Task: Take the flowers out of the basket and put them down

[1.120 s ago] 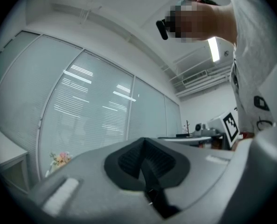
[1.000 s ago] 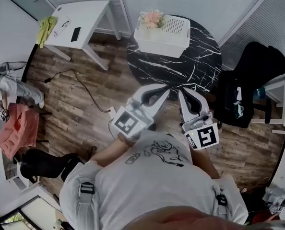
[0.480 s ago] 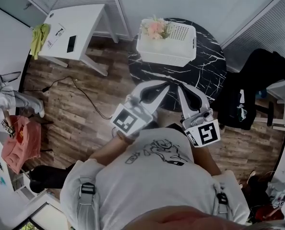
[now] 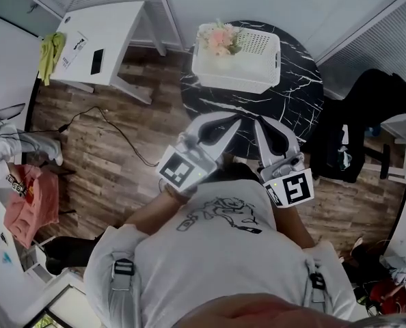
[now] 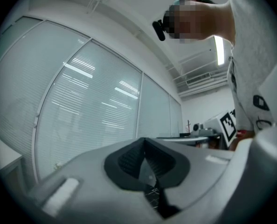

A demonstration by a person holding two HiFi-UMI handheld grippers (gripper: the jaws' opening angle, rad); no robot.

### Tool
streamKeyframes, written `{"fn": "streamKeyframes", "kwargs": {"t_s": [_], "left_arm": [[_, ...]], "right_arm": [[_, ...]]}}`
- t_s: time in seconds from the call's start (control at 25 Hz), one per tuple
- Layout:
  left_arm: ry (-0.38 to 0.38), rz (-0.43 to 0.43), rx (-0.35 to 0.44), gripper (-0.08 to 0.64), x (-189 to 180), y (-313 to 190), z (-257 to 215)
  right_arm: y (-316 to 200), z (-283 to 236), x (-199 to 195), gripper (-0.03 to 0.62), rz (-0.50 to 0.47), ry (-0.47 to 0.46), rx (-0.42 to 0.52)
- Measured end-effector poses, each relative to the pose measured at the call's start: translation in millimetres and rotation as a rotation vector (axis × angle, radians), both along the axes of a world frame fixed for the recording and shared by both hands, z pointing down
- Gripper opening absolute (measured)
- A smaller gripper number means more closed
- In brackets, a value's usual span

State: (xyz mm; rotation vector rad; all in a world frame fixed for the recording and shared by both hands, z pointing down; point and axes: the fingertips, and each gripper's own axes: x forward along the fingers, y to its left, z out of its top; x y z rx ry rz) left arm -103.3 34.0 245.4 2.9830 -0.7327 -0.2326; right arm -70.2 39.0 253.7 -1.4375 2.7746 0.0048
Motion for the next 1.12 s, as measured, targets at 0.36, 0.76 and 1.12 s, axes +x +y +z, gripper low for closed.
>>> {"fn": "streamKeyframes", "kwargs": {"t_s": [0.36, 0.76, 1.12], "left_arm": [[-0.017, -0.021, -0.006, 0.003, 43, -27, 3], [-0.039, -0.067, -0.016, 0.005, 95, -56, 13], [-0.060, -0.076, -0.013, 0.005, 89, -90, 23]], "right_arm": [[-23, 1, 42, 0.006, -0.027, -0.015, -0.001], [-54, 13, 94, 0.006, -0.075, -0.020, -0.012], [-89, 25, 96, 0.006, -0.087, -0.017, -0.030]]}}
